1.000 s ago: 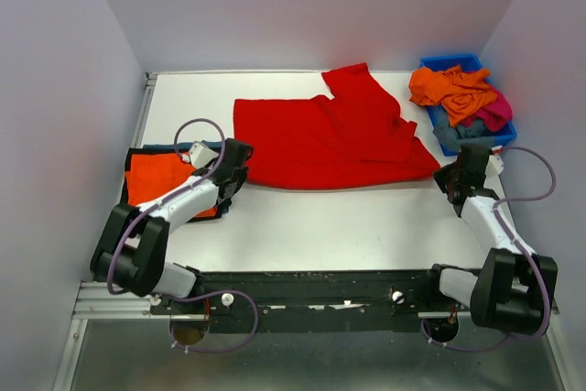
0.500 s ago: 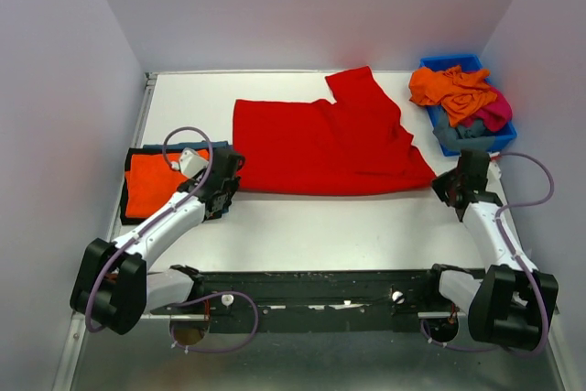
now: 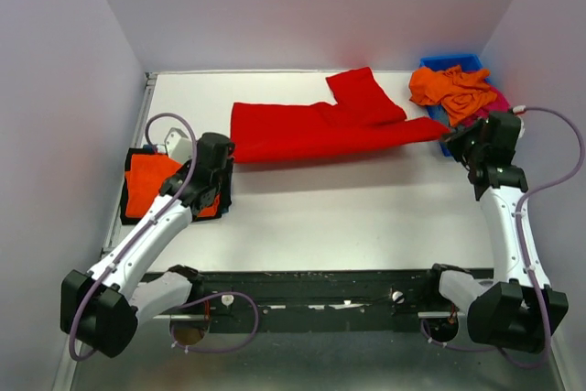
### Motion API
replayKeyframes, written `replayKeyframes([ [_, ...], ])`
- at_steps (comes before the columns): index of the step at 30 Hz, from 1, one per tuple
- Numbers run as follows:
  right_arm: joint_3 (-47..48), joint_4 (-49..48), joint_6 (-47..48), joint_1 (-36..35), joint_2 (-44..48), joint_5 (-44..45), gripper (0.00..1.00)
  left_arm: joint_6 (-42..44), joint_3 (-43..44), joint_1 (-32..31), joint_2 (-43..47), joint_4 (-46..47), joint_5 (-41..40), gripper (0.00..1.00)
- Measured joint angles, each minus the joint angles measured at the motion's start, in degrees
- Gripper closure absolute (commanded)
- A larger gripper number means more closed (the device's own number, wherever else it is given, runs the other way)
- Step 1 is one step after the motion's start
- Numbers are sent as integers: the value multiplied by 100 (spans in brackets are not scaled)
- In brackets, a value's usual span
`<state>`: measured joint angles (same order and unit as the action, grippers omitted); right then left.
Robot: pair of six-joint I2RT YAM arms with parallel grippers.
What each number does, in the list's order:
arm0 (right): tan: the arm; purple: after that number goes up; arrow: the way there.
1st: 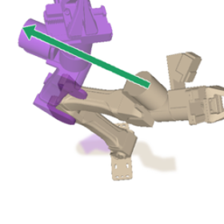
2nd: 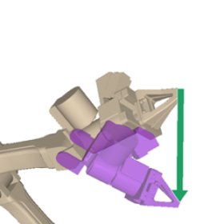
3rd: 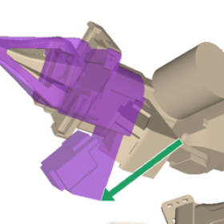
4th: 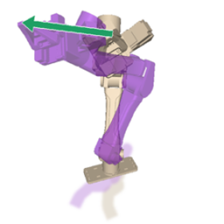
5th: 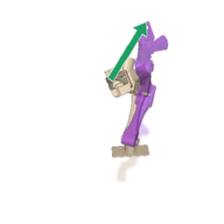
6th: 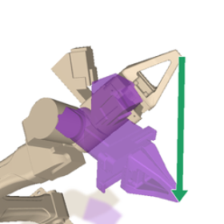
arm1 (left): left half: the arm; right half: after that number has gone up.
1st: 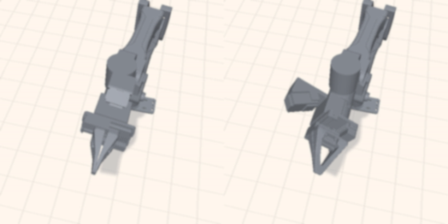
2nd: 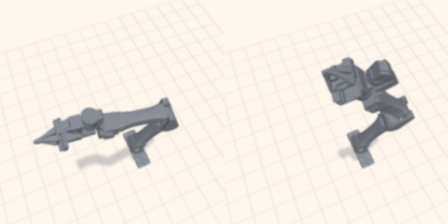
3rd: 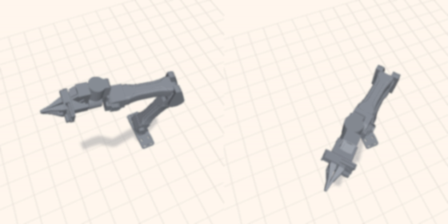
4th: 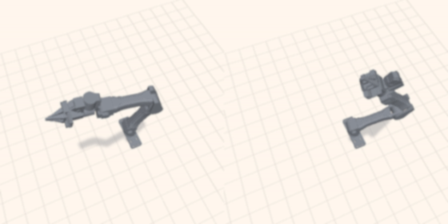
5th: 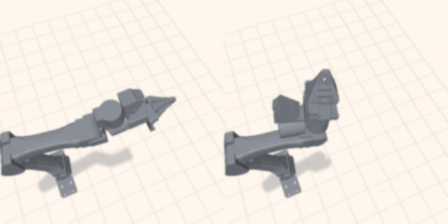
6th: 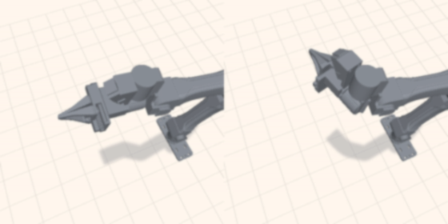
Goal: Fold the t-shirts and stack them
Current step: Fold the flattened tshirt in 1/3 of the way
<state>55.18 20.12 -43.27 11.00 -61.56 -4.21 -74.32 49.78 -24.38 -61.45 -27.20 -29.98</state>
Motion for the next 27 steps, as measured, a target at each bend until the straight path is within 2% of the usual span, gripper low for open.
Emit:
replayKeyframes([
  [2, -273, 319, -116, 55, 105, 343, 99, -7, -391, 0, 129, 79, 76, 100],
  [6, -1438, 931, -328, 380, 306, 826, 99, -11, -1314, -35, 136, 142, 485, 100],
  [10, -2444, 1453, -422, 719, 896, 1049, 99, -35, -1891, -164, 186, 131, 804, 100],
  [16, -2876, 1611, -492, 776, 1969, 1119, 99, -48, -2100, -280, 704, 31, 874, 100],
  [18, -2879, 1635, -546, 776, 2118, 1121, 95, -48, -2116, -295, 898, 22, 872, 100],
  [19, -2879, 1659, -579, 776, 2144, 1128, 81, -50, -2129, -306, 951, 17, 872, 92],
  [20, -2876, 1709, -625, 776, 2164, 1143, 62, -55, -2157, -315, 1027, 11, 874, 82],
  [21, -2876, 1757, -667, 776, 2179, 1165, 46, -61, -2184, -326, 1064, 7, 879, 68],
  [22, -2876, 1827, -697, 778, 2201, 1215, 38, -72, -2218, -341, 1104, 7, 879, 55],
  [25, -2872, 1978, -780, 787, 2393, 1373, 37, -59, -2328, -350, 1231, -101, 898, 29],
  [27, -2865, 1978, -767, 787, 2636, 1414, 37, -61, -2337, -350, 1368, -214, 883, 24],
])
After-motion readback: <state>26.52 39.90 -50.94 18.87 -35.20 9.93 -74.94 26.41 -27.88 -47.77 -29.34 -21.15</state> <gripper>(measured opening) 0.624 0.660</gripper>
